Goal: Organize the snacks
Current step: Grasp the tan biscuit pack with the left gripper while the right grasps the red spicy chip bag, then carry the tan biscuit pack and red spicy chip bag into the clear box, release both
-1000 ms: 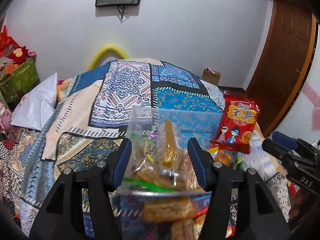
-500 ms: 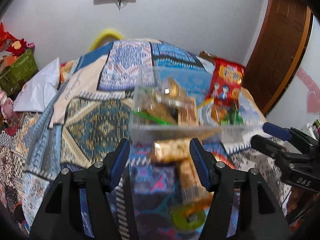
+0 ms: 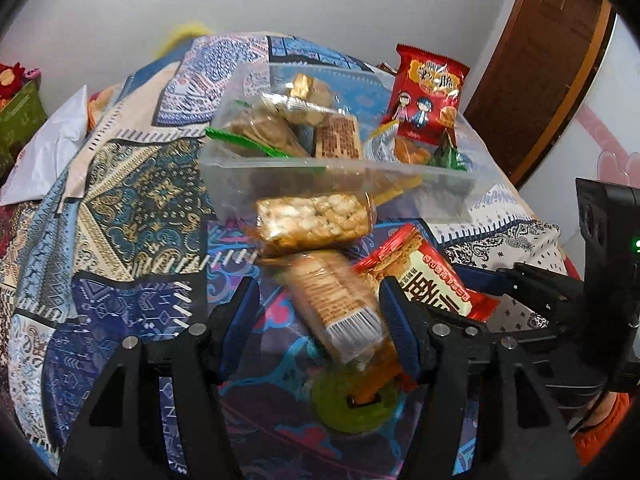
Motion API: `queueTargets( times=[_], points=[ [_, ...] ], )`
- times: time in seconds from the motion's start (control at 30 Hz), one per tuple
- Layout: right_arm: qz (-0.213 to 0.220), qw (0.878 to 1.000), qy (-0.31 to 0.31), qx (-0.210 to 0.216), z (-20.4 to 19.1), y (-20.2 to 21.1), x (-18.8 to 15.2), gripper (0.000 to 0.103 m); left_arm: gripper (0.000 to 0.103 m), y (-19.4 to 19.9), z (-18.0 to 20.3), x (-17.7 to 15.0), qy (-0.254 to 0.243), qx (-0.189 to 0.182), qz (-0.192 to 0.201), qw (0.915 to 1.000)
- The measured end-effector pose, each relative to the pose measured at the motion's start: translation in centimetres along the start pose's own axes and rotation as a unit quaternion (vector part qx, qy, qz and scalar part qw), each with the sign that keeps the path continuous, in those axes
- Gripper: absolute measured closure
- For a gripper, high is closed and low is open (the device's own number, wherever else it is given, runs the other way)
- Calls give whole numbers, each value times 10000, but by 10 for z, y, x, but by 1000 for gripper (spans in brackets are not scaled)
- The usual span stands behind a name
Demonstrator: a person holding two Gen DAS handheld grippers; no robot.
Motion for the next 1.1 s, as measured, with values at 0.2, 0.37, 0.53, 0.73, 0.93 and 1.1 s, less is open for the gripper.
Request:
queueTargets(
  times=[0.2, 0.37, 0.53, 0.73, 0.93, 1.1],
  points=[
    [53, 9997, 162, 202, -11, 0, 0, 64, 41, -19, -13, -2, 272, 70, -170, 9995],
    [158, 9996, 67, 221, -9, 2, -3, 66, 43, -32, -30, -12, 364, 271, -345, 9984],
    [312, 9994, -70, 164, 2, 17, -8, 72, 61, -29, -39, -16, 394, 314, -179, 9986],
    [458, 9989, -77, 86, 6, 32, -6, 75, 69, -8, -39, -22, 346, 343, 41, 9988],
    [678, 9977, -68, 68, 7, 49, 0, 78, 70, 18, -38, -15, 322, 310, 356, 9984],
    [860, 9963, -13, 46, 4, 63, 5, 82, 70, 39, -33, -4, 329, 274, 624, 9971]
  ],
)
Point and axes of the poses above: each gripper's, at about its wrist camera, not at the fingertips, and y roughly against the way its jaws point, z to its right, x to its top, the point moved 7 cm from there along -y, roughly the way its jaws point, and after that the axes turned 7 degrees about -z, right-handed, at the moved point
